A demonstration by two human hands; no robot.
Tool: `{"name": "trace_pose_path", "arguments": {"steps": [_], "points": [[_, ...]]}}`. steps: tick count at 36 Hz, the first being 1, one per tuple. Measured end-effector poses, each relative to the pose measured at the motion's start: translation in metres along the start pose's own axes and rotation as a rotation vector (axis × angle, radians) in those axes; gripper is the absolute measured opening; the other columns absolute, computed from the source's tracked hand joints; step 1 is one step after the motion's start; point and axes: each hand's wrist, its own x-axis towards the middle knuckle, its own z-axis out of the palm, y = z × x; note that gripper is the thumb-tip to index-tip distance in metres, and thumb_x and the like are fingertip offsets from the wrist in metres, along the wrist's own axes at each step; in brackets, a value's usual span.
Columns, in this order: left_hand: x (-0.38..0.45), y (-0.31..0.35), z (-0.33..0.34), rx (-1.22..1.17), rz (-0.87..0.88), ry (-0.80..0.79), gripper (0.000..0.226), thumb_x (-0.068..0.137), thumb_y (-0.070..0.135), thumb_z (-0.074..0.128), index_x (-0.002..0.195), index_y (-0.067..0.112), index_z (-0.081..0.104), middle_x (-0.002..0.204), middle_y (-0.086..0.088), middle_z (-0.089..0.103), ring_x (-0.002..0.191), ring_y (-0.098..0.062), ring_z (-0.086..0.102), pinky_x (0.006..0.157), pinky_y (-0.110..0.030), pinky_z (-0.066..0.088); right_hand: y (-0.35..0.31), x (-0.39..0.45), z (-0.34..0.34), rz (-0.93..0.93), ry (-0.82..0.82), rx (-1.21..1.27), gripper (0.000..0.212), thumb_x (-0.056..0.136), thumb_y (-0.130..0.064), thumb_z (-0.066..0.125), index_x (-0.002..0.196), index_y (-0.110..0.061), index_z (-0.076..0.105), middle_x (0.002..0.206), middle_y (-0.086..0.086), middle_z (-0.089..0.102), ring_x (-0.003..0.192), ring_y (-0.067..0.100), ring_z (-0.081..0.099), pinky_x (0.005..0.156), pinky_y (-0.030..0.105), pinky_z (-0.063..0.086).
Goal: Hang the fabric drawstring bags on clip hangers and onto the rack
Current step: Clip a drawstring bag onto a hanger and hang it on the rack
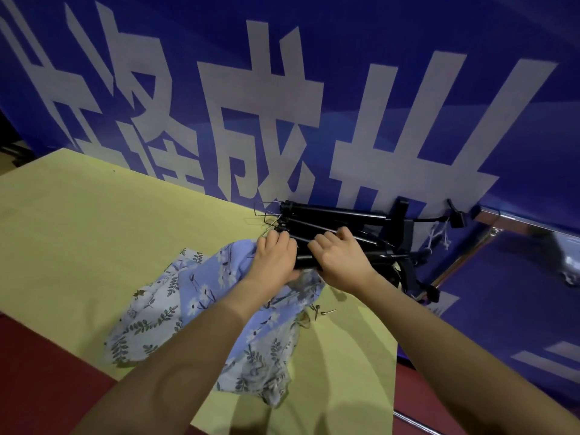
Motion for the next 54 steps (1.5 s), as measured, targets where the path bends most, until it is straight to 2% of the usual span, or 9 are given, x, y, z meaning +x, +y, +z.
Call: {"name": "trace_pose_path", "arguments": {"steps": [4, 8, 12, 18, 21, 25, 31, 39, 54], "points": [[0.003, -0.007, -0.004, -0.077, -0.062, 0.072, 0.053, 0.053, 0.052, 0.080, 0.081, 0.011, 0.060, 0.081, -0.004, 0.057, 0.074, -0.022, 0.054, 0.060, -0.030, 0.037, 0.005, -0.010, 0.005, 0.052, 0.264, 0.042, 0.041, 0.078, -0.040, 0.060, 0.107, -0.012, 0.054, 0.099, 0.005, 0.061, 0.089, 0.023, 0.050, 0.081, 0.033, 0.030], [0.004, -0.017, 0.003, -0.183, -0.140, 0.157, 0.053, 0.054, 0.046, 0.085, 0.074, 0.007, 0.056, 0.072, -0.008, 0.053, 0.066, -0.026, 0.051, 0.055, -0.033, 0.039, -0.002, -0.022, 0.017, 0.114, 0.318, 0.126, 0.019, 0.091, -0.029, 0.044, 0.092, -0.012, 0.052, 0.082, 0.006, 0.055, 0.073, 0.026, 0.046, 0.068, 0.034, 0.028], [0.008, -0.018, 0.007, -0.188, -0.152, 0.235, 0.056, 0.046, 0.049, 0.088, 0.066, 0.010, 0.053, 0.065, -0.006, 0.050, 0.058, -0.024, 0.050, 0.050, -0.029, 0.038, -0.015, -0.024, 0.037, 0.332, 0.085, 0.301, 0.028, 0.089, -0.033, 0.041, 0.088, -0.010, 0.056, 0.081, 0.007, 0.055, 0.073, 0.029, 0.055, 0.068, 0.032, 0.032], [0.008, -0.018, 0.012, -0.239, -0.194, 0.335, 0.053, 0.053, 0.051, 0.083, 0.068, 0.010, 0.052, 0.066, -0.006, 0.049, 0.059, -0.023, 0.049, 0.052, -0.027, 0.040, -0.025, -0.001, 0.047, 0.839, -0.525, 0.919, 0.076, 0.090, -0.049, 0.055, 0.141, 0.000, 0.026, 0.140, 0.019, 0.039, 0.129, 0.036, 0.040, 0.099, 0.041, 0.037], [0.006, -0.019, 0.016, -0.303, -0.219, 0.362, 0.045, 0.063, 0.051, 0.068, 0.070, 0.009, 0.052, 0.067, -0.006, 0.049, 0.060, -0.024, 0.049, 0.052, -0.028, 0.039, -0.026, 0.004, 0.050, 0.807, -0.586, 1.111, 0.033, 0.090, -0.025, 0.062, 0.114, -0.005, 0.050, 0.102, 0.010, 0.056, 0.091, 0.023, 0.057, 0.073, 0.030, 0.042], [0.002, -0.022, 0.024, -0.437, -0.236, 0.374, 0.044, 0.074, 0.049, 0.056, 0.076, 0.005, 0.053, 0.073, -0.010, 0.050, 0.066, -0.028, 0.048, 0.054, -0.034, 0.039, -0.026, 0.004, 0.049, 0.850, -0.395, 1.221, 0.024, 0.090, -0.001, 0.049, 0.072, -0.015, 0.046, 0.065, 0.002, 0.045, 0.058, 0.014, 0.040, 0.053, 0.027, 0.032], [-0.004, -0.029, 0.024, -0.509, -0.279, 0.292, 0.045, 0.080, 0.047, 0.055, 0.081, 0.002, 0.052, 0.079, -0.014, 0.050, 0.073, -0.031, 0.047, 0.059, -0.038, 0.041, -0.017, 0.025, 0.014, 0.885, -0.105, 1.446, 0.022, 0.097, -0.004, 0.038, 0.114, -0.015, 0.047, 0.084, -0.002, 0.050, 0.068, 0.008, 0.046, 0.056, 0.014, 0.038], [-0.010, -0.041, 0.013, -0.536, -0.340, 0.120, 0.042, 0.093, 0.043, 0.050, 0.110, 0.005, 0.044, 0.112, -0.012, 0.043, 0.101, -0.028, 0.037, 0.084, -0.034, 0.033, -0.026, 0.048, -0.029, 0.720, 0.058, 1.850, 0.034, 0.089, -0.011, 0.062, 0.121, -0.007, 0.053, 0.107, -0.001, 0.067, 0.092, 0.006, 0.068, 0.072, 0.014, 0.052], [-0.014, -0.085, -0.020, -0.746, -0.199, -0.014, 0.054, 0.086, -0.010, 0.046, 0.136, 0.007, 0.036, 0.124, -0.010, 0.032, 0.110, -0.027, 0.042, 0.092, -0.033, 0.043, -0.060, 0.062, -0.014, 0.843, 0.263, 1.599, 0.030, 0.090, -0.019, 0.063, 0.119, -0.018, 0.054, 0.108, -0.008, 0.064, 0.097, 0.003, 0.062, 0.076, 0.010, 0.050]]}}
